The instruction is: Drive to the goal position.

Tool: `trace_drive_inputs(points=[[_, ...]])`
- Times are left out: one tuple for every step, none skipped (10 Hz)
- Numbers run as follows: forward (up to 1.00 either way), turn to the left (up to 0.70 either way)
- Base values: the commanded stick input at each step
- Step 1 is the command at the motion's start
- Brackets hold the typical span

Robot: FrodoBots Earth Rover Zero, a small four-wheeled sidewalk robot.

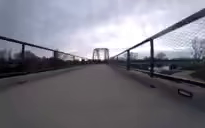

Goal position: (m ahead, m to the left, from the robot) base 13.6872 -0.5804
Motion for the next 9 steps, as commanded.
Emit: trace_drive_inputs(points=[[1.0,0.0],[1.0,0.0],[1.0,-0.14],[1.0,-0.3],[1.0,-0.4],[1.0,-0.4],[1.0,-0.37],[1.0,-0.28],[1.0,0.0]])
